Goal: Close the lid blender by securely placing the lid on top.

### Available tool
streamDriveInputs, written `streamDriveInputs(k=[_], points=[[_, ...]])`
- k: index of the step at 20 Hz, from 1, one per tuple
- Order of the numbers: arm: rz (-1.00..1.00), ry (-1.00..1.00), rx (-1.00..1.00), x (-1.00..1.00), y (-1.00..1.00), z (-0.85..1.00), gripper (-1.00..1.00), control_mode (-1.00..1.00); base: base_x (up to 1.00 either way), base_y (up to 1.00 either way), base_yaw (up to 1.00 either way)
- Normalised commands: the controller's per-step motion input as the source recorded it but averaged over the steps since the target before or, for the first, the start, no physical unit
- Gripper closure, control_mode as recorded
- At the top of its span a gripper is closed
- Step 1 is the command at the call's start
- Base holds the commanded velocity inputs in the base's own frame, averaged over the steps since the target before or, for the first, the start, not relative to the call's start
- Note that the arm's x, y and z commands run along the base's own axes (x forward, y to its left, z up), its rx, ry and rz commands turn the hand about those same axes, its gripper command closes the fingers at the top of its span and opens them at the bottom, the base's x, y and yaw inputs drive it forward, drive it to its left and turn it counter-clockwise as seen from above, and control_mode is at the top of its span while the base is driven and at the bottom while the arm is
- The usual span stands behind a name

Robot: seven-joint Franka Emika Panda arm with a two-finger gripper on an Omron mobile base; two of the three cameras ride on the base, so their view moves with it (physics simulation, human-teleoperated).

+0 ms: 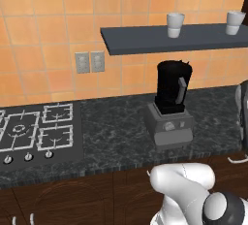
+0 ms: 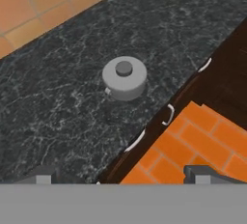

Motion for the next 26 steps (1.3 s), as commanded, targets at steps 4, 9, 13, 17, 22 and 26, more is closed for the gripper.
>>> streamDriveInputs(k=[4,9,13,17,22,26], points=[[0.03,0.01,0.07,0.15,-0.62,-0.19,-1.00,-1.00,0.00,0.00,0.00],[0.07,0.01,0.06,0.16,-0.34,-0.13,-1.00,-1.00,0.00,0.00,0.00],[0.07,0.00,0.05,0.22,-0.29,-0.13,-1.00,-1.00,0.00,0.00,0.00],[0.08,0.01,0.02,0.29,-0.27,-0.21,-1.00,-1.00,0.00,0.00,0.00],[0.08,0.02,0.00,0.33,-0.20,-0.33,-1.00,-1.00,0.00,0.00,0.00],[0.08,0.01,0.00,0.34,-0.17,-0.34,-1.00,-1.00,0.00,0.00,0.00]])
